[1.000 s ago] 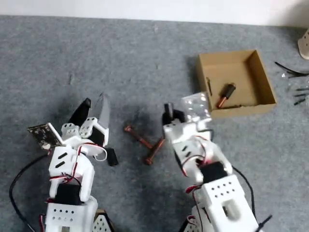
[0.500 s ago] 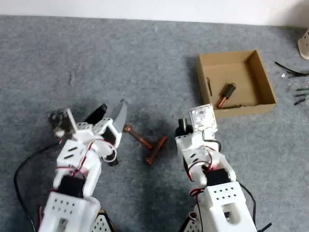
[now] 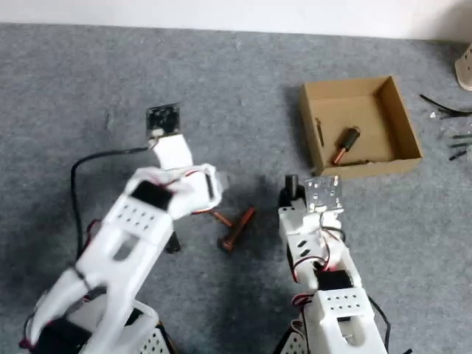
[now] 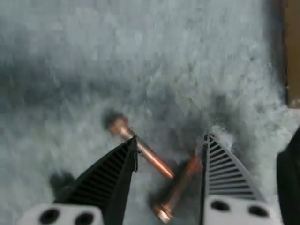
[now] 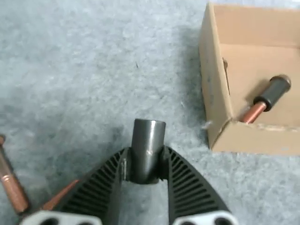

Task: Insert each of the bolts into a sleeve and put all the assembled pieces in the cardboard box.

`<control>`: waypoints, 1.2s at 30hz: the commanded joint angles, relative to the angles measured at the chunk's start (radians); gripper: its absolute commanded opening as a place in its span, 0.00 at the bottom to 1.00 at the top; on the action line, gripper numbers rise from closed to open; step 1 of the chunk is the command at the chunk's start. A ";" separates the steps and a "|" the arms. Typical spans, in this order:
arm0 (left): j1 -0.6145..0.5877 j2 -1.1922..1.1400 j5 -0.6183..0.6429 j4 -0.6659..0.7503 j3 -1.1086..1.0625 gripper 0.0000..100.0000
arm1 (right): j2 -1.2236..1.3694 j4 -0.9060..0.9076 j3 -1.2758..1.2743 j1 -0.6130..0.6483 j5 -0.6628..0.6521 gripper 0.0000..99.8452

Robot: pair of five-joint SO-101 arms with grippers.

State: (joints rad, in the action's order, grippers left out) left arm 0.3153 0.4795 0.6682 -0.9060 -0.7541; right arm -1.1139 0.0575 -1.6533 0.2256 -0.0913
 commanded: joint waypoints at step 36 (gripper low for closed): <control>-0.054 -0.806 0.359 -0.121 0.512 0.21 | -0.013 -0.036 -0.008 -0.047 -0.014 0.01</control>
State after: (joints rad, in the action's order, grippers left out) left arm 0.2785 -0.2908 1.0180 -1.0487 -0.3046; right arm -1.1139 0.0560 -1.6533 0.1903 -0.0944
